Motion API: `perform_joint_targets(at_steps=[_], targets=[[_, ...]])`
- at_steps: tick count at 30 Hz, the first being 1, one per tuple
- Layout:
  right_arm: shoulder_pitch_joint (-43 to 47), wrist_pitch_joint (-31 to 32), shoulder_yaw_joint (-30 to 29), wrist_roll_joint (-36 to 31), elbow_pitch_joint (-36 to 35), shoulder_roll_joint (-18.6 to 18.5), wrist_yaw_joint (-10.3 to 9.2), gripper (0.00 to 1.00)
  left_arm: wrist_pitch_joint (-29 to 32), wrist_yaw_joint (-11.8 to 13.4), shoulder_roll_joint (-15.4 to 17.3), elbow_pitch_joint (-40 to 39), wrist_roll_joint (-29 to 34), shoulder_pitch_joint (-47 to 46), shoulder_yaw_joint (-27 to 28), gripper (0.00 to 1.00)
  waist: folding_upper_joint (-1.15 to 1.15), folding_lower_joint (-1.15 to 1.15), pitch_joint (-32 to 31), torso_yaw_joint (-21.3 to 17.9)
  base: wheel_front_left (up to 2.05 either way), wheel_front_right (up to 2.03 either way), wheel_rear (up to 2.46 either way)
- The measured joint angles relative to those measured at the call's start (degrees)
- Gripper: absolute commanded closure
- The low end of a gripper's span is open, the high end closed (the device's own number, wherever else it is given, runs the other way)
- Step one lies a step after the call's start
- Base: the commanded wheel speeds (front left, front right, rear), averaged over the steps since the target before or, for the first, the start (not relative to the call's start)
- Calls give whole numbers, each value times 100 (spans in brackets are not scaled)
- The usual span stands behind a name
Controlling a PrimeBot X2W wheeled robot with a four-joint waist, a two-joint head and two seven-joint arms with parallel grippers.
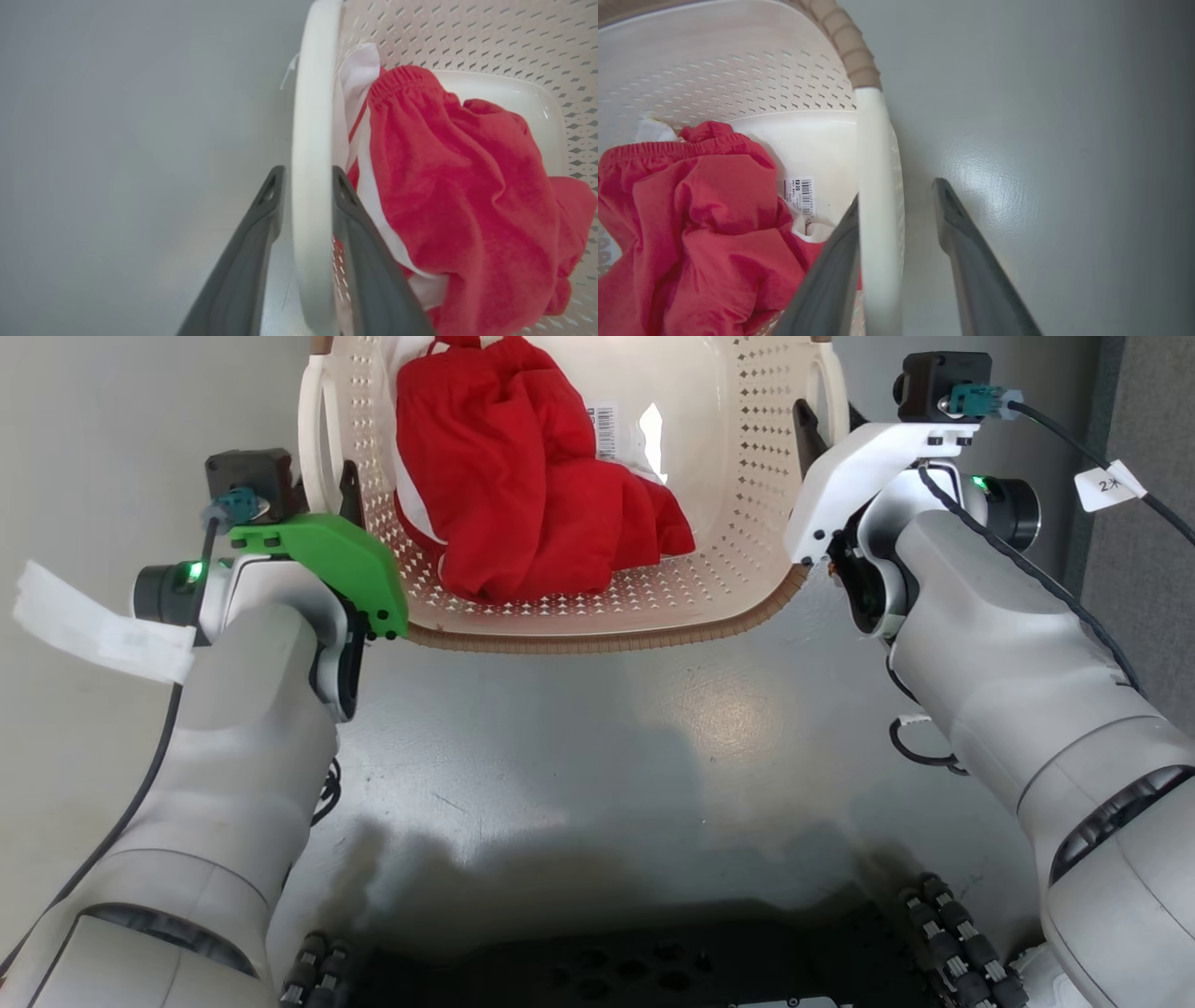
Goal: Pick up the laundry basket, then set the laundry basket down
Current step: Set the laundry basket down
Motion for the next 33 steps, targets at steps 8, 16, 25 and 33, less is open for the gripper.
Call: perform_joint_targets(at_steps=[8, 16, 25, 33], targets=[[-8, -71, 11, 2, 27, -69, 0, 0, 0, 9, 47, 73, -1, 0, 79, 0, 0, 0, -30, 13, 0, 0, 0], [-16, -145, 32, 20, 29, -69, 57, 0, -1, 8, 43, 91, -1, 1, 97, 0, 0, 0, -151, 7, 0, 0, 0], [13, -202, 76, 62, 11, -69, 142, 0, -3, -22, 45, 119, -1, 13, 111, 0, 0, -1, -379, -38, 0, 0, 0], [44, -319, 183, 11, -33, -70, 193, 0, -9, -44, 112, -281, 15, 50, 292, 0, 0, -1, -678, -81, 0, 0, 0]])
